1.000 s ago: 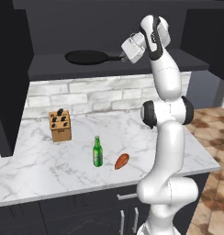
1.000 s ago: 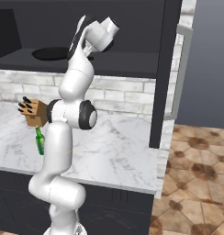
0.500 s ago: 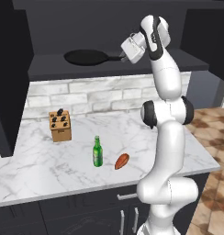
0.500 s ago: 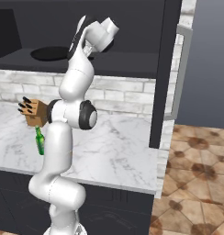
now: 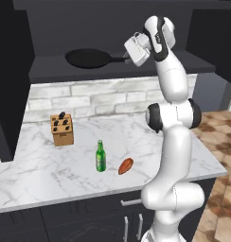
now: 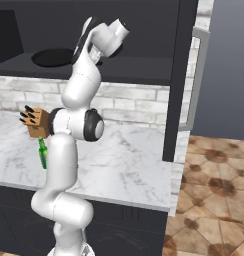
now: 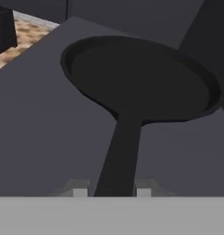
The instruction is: Pick the pan from the cabinet and place it on the stove. Then turn on the stove burner for the pan.
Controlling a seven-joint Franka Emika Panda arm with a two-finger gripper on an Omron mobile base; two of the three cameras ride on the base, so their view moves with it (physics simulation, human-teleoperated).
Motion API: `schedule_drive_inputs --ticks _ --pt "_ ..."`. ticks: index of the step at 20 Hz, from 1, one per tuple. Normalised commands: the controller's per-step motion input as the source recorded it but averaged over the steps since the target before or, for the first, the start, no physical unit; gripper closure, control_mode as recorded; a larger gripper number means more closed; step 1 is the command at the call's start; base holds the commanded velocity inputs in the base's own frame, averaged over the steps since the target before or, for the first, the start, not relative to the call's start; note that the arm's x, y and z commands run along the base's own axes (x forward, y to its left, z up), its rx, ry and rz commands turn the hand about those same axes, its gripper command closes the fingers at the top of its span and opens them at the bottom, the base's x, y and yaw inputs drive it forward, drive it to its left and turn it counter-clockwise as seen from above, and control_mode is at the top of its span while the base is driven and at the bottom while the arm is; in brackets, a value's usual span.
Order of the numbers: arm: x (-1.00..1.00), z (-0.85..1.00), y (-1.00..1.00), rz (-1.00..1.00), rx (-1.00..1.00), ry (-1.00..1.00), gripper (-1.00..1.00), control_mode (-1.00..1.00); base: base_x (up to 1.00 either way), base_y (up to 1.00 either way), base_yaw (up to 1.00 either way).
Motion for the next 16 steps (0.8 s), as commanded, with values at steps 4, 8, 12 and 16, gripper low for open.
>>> schedule_drive_inputs --ticks 4,8,12,16 --pt "0.00 -0.26 0.00 0.00 0.04 -0.26 1.00 -1.00 0.00 0.00 0.00" --pt "0.00 -0.25 0.00 0.00 0.06 -0.31 1.00 -1.00 0.00 0.00 0.00" --pt "0.00 -0.22 0.00 0.00 0.07 -0.31 1.00 -1.00 0.00 0.00 0.00" --pt "-0.01 -0.15 0.00 0.00 0.06 -0.32 1.00 -1.00 0.00 0.00 0.00"
